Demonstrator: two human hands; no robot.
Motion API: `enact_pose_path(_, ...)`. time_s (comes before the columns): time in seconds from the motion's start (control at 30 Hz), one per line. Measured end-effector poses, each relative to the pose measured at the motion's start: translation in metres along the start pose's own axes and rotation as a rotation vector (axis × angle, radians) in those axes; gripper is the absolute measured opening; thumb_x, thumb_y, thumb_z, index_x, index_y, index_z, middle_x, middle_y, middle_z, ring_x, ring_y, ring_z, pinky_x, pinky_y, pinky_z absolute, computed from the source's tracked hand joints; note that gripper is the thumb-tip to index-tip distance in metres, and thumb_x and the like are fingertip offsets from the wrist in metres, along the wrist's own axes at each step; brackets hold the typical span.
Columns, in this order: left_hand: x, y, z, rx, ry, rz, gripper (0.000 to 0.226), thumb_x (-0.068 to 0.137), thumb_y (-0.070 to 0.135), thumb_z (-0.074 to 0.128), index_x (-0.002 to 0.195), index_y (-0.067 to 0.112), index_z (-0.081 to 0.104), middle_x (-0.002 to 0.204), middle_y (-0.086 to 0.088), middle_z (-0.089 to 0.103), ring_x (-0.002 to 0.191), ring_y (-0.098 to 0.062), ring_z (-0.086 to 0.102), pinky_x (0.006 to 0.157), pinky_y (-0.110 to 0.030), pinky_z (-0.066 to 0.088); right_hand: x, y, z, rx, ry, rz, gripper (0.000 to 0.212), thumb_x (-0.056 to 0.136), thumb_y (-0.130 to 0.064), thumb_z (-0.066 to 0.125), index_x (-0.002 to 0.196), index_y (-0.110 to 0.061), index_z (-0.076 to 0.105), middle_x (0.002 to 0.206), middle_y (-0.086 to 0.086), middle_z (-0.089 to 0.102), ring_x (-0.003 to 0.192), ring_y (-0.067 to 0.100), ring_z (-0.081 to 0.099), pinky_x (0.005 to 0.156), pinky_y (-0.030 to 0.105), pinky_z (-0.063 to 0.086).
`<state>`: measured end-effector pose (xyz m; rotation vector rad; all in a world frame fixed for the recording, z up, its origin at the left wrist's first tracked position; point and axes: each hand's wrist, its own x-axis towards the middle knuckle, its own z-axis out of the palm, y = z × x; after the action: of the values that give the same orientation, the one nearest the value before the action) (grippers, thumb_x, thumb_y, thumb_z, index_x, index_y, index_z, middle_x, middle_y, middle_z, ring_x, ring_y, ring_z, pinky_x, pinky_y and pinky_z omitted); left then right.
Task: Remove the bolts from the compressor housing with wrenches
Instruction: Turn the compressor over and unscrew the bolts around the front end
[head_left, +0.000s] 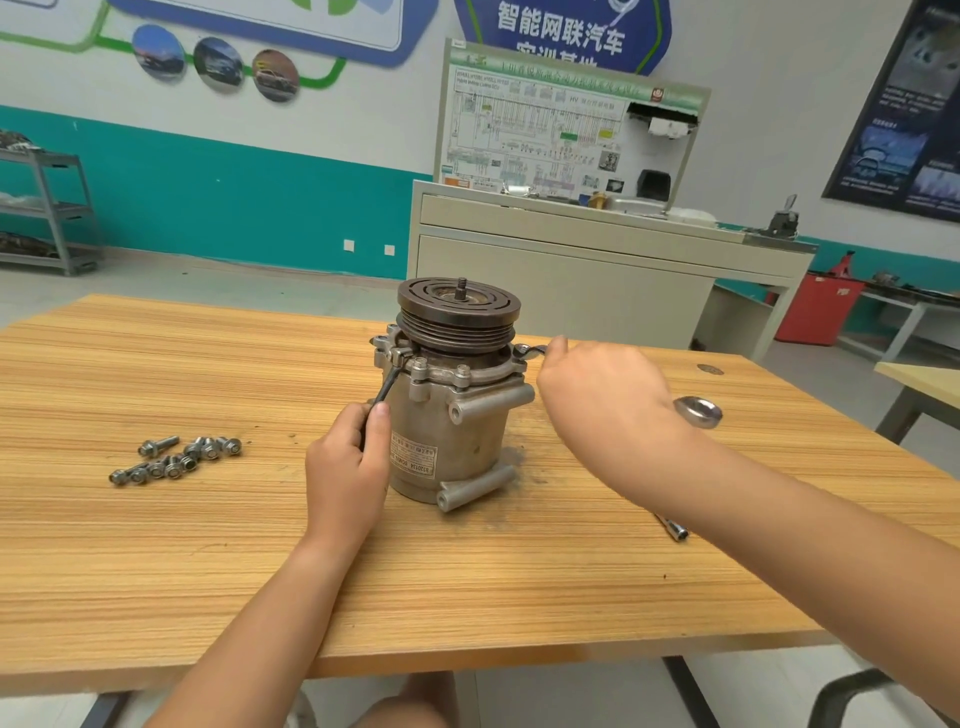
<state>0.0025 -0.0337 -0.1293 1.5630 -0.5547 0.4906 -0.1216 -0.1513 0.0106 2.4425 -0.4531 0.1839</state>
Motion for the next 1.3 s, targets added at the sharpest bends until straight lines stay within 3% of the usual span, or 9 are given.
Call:
enact_pose_path(0.1, 0.000, -0.001, 0.000, 0.004, 0.002, 0.004, 0.035, 0.097, 0.012, 0.049, 0.066, -0.003, 0.048, 0.050, 0.002, 0.036, 0.050, -0.008, 0.038, 0.046, -0.021, 0.025, 0.002, -0.003, 0.001, -0.014, 0.015, -0.037, 0.040, 0.090, 0.003, 0.041, 0.130, 0.003, 0.040, 0.094, 0.006, 0.049, 0.095, 0.026, 0.055, 0.056, 0.029, 0.035)
enact_pose_path(0.17, 0.000, -0.001, 0.000, 0.004, 0.001, 0.007, 0.035, 0.097, 0.012, 0.049, 0.065, -0.002, 0.046, 0.049, 0.004, 0.034, 0.048, -0.007, 0.037, 0.046, -0.021, 0.025, 0.004, 0.010, 0.009, -0.019, 0.062, -0.049, 0.042, 0.090, 0.000, 0.040, 0.132, -0.003, 0.039, 0.068, 0.000, 0.034, 0.068, 0.022, 0.048, 0.045, 0.025, 0.029)
enact_pose_path(0.27, 0.001, -0.001, 0.000, 0.002, 0.000, 0.004, 0.035, 0.097, 0.013, 0.049, 0.065, -0.002, 0.045, 0.050, 0.004, 0.034, 0.048, -0.007, 0.036, 0.046, -0.021, 0.025, 0.011, 0.035, 0.027, -0.056, 0.151, -0.018, 0.041, 0.091, -0.007, 0.038, 0.131, -0.012, 0.037, 0.058, -0.001, 0.027, 0.047, 0.015, 0.028, 0.039, 0.026, 0.018)
enact_pose_path(0.43, 0.000, -0.001, 0.000, 0.007, -0.005, 0.003, 0.034, 0.097, 0.013, 0.048, 0.064, 0.002, 0.046, 0.050, 0.001, 0.036, 0.048, -0.010, 0.033, 0.046, -0.027, 0.023, 0.045, 0.050, 0.064, 0.049, 0.329, -0.044, 0.026, 0.086, 0.004, 0.043, 0.109, -0.006, 0.051, 0.082, 0.007, 0.060, 0.074, 0.027, 0.060, 0.052, 0.029, 0.029)
enact_pose_path(0.53, 0.000, -0.001, 0.000, 0.002, -0.008, -0.008, 0.033, 0.097, 0.014, 0.049, 0.067, 0.000, 0.049, 0.051, -0.001, 0.039, 0.049, -0.010, 0.035, 0.047, -0.028, 0.024, 0.071, 0.040, 0.077, 0.311, 0.484, -0.085, 0.021, 0.077, 0.017, 0.049, 0.088, 0.006, 0.062, 0.079, 0.020, 0.066, 0.072, 0.034, 0.064, 0.056, 0.034, 0.043)
enact_pose_path(0.73, 0.000, -0.002, 0.000, 0.016, -0.003, 0.000, 0.032, 0.097, 0.012, 0.049, 0.066, 0.002, 0.049, 0.050, 0.004, 0.038, 0.048, -0.006, 0.037, 0.046, -0.022, 0.025, 0.097, 0.019, 0.082, 0.519, 0.520, -0.032, 0.031, 0.087, 0.003, 0.041, 0.109, -0.007, 0.062, 0.103, 0.011, 0.067, 0.093, 0.031, 0.059, 0.071, 0.036, 0.044)
enact_pose_path(0.93, 0.000, -0.001, 0.000, 0.015, -0.007, -0.009, 0.032, 0.097, 0.015, 0.049, 0.069, -0.002, 0.052, 0.050, 0.003, 0.039, 0.048, -0.006, 0.037, 0.046, -0.021, 0.027, 0.059, 0.049, 0.066, 0.933, 0.638, 0.248, 0.028, 0.099, -0.018, 0.035, 0.120, -0.004, 0.047, 0.076, 0.011, 0.059, 0.069, 0.032, 0.056, 0.060, 0.040, 0.043)
enact_pose_path(1.17, 0.000, 0.001, -0.001, 0.003, -0.024, -0.004, 0.033, 0.097, 0.017, 0.048, 0.074, -0.006, 0.054, 0.055, -0.016, 0.047, 0.052, -0.009, 0.039, 0.047, -0.021, 0.028, -0.002, 0.042, 0.045, 0.452, 0.251, 0.129, 0.028, 0.096, -0.018, 0.037, 0.123, -0.017, 0.045, 0.081, 0.009, 0.061, 0.071, 0.030, 0.054, 0.054, 0.031, 0.036)
enact_pose_path(1.3, 0.000, 0.001, -0.001, 0.005, -0.025, -0.007, 0.034, 0.097, 0.017, 0.047, 0.069, -0.002, 0.051, 0.051, 0.001, 0.039, 0.048, -0.006, 0.037, 0.045, -0.020, 0.027, 0.005, 0.028, 0.040, 0.363, 0.135, 0.104, 0.034, 0.095, -0.013, 0.038, 0.128, -0.017, 0.042, 0.091, 0.006, 0.062, 0.079, 0.026, 0.054, 0.056, 0.030, 0.034)
